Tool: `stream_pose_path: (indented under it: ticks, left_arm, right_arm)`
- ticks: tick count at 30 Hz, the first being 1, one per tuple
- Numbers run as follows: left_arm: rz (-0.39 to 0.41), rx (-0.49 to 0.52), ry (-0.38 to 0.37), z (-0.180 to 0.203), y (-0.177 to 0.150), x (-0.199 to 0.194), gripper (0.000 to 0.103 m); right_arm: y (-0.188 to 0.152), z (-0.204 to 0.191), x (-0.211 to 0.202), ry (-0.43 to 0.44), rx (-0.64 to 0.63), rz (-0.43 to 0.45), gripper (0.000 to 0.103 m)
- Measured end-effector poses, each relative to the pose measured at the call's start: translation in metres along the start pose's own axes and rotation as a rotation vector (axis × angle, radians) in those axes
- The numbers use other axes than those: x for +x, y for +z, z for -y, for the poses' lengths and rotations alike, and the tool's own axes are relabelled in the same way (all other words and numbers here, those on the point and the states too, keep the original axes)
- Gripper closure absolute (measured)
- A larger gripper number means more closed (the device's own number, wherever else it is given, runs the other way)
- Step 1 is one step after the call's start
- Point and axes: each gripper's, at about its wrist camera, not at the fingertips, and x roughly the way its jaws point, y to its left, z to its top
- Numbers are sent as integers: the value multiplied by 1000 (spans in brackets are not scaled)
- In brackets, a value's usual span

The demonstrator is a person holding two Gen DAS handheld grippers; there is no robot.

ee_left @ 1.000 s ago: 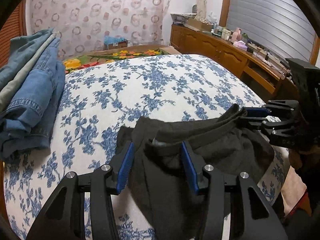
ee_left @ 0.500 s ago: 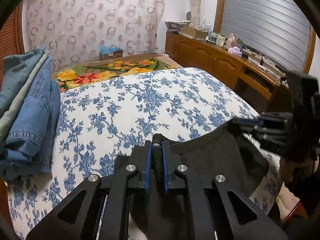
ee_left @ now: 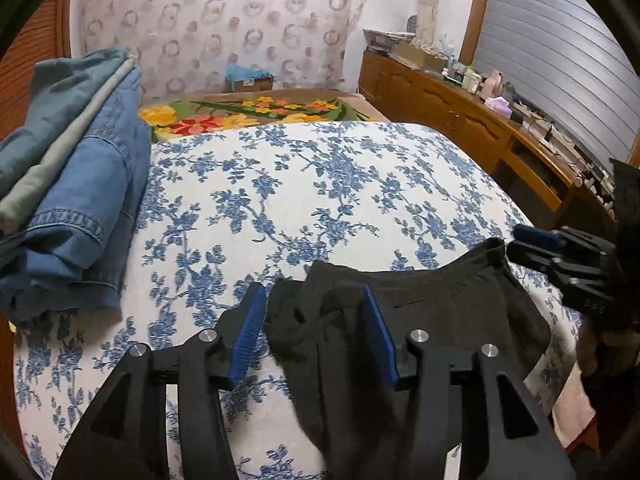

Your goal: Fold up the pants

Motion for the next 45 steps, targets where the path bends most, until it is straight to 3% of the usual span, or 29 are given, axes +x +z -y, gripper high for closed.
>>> stream_pose_path:
  ticks: [3, 4, 16, 25, 38, 45]
  left_arm:
    - [0, -8, -12, -2, -4, -1, 27]
    - [1, -9, -17, -2, -5, -1, 25]
    - [-60, -10, 5, -4, -24, 16, 25]
    - [-71, 11, 17, -4, -31, 24, 24]
    - [-50, 46, 35, 0, -33, 26, 22]
    - [-55, 56, 36, 2, -34, 27, 19]
  right_arm:
    - [-5, 0, -10, -8, -5, 1, 52]
    - [-7, 0, -12, -11, -5, -1, 52]
    - [-27, 8, -9, -47, 11, -96, 49]
    - [-27, 14, 5, -9, 61, -146, 49]
    - [-22, 3, 20, 40, 39, -144, 53]
    - [-26, -2, 24, 10, -11, -119, 53]
